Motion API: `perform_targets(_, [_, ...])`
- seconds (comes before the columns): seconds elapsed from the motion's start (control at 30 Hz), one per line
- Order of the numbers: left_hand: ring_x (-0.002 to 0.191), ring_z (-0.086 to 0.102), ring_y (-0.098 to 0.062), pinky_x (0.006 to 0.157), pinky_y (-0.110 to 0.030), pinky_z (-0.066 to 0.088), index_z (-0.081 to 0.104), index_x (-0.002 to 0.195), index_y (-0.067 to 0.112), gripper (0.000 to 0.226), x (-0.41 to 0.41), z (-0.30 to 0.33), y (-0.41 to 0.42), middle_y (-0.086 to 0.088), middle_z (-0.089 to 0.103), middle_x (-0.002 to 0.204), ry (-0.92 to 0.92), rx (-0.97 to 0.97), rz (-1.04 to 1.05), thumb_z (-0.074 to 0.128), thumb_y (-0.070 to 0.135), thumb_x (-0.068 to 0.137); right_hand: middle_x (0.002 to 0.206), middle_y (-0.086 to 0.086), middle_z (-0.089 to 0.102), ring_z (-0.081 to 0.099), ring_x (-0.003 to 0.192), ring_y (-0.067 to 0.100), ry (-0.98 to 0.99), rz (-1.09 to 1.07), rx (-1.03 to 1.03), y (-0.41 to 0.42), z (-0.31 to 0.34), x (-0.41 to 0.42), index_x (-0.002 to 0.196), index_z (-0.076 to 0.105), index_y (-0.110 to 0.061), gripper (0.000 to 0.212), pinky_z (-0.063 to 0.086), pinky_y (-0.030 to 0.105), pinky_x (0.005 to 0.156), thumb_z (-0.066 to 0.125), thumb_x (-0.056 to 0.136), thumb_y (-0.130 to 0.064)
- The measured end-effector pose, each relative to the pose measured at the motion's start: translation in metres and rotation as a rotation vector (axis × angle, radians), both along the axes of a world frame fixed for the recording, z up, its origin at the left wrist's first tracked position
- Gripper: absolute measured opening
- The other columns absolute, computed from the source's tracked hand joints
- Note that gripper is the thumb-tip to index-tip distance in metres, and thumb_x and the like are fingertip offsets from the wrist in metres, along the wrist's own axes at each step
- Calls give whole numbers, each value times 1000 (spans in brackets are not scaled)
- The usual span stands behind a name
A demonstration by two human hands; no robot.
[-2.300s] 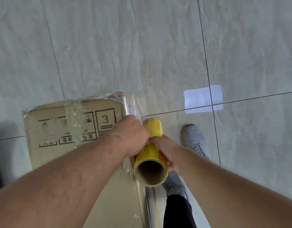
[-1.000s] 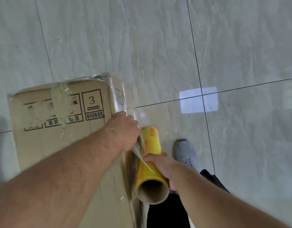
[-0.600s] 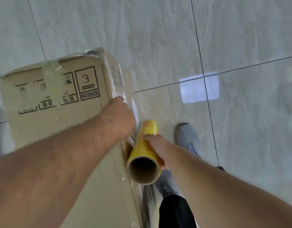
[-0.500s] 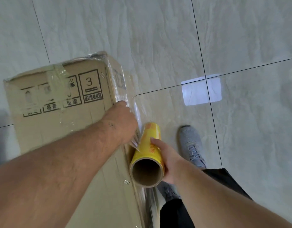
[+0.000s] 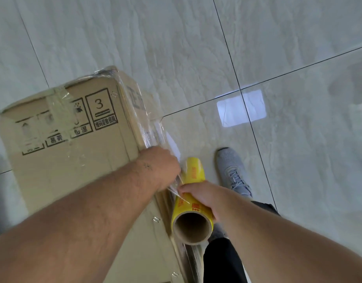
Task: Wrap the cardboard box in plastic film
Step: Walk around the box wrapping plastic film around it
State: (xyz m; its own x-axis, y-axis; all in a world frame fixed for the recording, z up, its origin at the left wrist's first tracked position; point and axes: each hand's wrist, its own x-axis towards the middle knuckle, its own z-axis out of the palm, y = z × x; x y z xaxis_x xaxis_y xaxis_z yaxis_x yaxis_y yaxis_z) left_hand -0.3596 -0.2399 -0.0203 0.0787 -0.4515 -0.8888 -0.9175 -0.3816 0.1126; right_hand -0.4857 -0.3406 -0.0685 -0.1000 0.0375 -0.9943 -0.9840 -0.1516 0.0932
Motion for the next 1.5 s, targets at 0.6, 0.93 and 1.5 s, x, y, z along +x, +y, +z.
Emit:
perform_targets(0.6, [107,64,-27,82,-40,38,58,125,23,29,-23,-2,19,0,67,118,-89,-3,-74,44,21,99,110,29,82,78,89,39,180,-818,124,7,11,-49,136,65,-3,71,63,57,100,85,87,-51])
perform_targets(0.93, [128,48,-24,107,-44,36,63,133,25,37,-39,8,12,-2,53,137,-121,41,-38,46,33,101,131,14,69,78,104,39,1,-294,61,8,20,-52,154,43,-38,106,64,59,98,86,61,-65])
perform_targets(1.5, [130,55,-19,115,-46,32,58,134,27,36,-51,2,12,5,62,139,-124,-13,83,42,33,103,118,15,76,82,94,38,91,-456,-24,4,25,-73,146,54,-35,101,65,60,95,81,55,-71])
